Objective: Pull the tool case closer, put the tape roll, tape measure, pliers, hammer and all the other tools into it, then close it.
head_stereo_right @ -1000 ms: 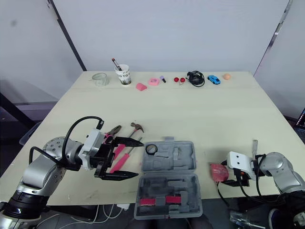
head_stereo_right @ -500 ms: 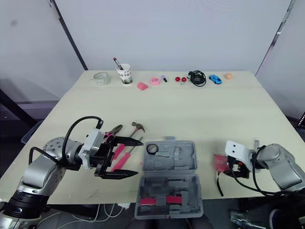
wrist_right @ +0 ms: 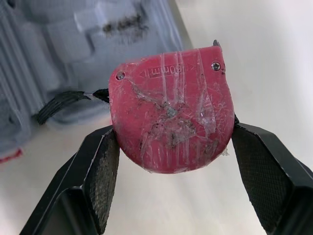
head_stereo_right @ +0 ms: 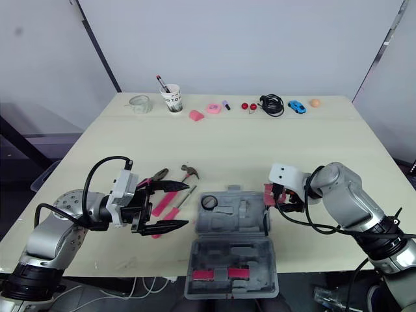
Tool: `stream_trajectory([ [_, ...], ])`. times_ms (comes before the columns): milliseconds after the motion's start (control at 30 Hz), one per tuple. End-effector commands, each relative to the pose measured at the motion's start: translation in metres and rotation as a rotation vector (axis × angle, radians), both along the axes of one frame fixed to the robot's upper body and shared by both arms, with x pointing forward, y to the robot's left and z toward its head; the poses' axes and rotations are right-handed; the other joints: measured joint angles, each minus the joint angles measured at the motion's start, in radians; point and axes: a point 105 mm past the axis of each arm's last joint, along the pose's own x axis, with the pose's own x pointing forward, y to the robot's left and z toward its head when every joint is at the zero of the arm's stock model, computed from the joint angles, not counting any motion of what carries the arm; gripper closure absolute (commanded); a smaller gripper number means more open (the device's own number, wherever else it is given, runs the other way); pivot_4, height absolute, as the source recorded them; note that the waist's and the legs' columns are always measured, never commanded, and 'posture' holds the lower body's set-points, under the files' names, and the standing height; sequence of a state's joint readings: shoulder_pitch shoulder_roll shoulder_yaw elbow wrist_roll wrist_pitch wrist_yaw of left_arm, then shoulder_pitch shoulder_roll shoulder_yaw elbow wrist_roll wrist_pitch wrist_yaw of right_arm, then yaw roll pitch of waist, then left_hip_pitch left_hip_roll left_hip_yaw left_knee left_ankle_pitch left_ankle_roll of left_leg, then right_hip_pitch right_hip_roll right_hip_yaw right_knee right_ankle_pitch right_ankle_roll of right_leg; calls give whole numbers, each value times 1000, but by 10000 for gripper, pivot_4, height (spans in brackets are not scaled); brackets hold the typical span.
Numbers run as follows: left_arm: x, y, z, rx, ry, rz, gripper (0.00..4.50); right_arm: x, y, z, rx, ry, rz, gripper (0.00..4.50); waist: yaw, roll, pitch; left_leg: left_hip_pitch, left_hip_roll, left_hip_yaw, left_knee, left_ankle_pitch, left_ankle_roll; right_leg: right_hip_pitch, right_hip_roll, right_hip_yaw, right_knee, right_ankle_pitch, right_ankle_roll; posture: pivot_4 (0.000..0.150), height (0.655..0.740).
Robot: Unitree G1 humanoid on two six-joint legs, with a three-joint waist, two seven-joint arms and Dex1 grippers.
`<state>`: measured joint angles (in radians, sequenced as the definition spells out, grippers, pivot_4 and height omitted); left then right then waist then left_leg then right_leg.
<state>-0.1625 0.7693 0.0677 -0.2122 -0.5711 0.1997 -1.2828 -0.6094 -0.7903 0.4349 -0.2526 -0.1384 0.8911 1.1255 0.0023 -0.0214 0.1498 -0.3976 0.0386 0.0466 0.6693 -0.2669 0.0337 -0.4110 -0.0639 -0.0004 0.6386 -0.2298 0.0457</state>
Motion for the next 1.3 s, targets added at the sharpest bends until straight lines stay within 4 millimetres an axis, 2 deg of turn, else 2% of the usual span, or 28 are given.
stream_trajectory([
  [33, -3, 3, 9, -3, -43, 15, 0, 1, 5, 10, -41, -31, 40, 11802, -1, 0, 0, 0, 0, 0, 0, 0, 0, 0, 0, 0, 0, 0, 0, 1500, 7400],
  [100, -3, 6, 7, 1, -39, 30, 0, -3, 11, 9, -52, -9, 65, 11802, -6, 0, 0, 0, 0, 0, 0, 0, 0, 0, 0, 0, 0, 0, 0, 1500, 7400],
  [367, -3, 16, 4, 9, -33, 79, 0, 5, 38, 5, -147, -29, 89, 11802, -16, 0, 0, 1, 1, -1, 0, 0, 0, -1, 1, -1, 2, 0, 0, 1500, 7400],
  [733, -6, 23, -1, 24, -18, 101, 0, 6, 65, -16, -210, 15, 128, 11802, -16, 0, 0, 0, 1, -1, 0, 0, 0, -1, 0, -1, 2, 0, 0, 1500, 7400],
  [1300, -8, 21, -3, 19, -15, 104, 0, 25, 68, -25, -244, -26, 120, 11802, -16, 0, 0, 0, 0, 0, 0, 0, 0, -1, 0, -2, 2, 0, 0, 1500, 7400],
])
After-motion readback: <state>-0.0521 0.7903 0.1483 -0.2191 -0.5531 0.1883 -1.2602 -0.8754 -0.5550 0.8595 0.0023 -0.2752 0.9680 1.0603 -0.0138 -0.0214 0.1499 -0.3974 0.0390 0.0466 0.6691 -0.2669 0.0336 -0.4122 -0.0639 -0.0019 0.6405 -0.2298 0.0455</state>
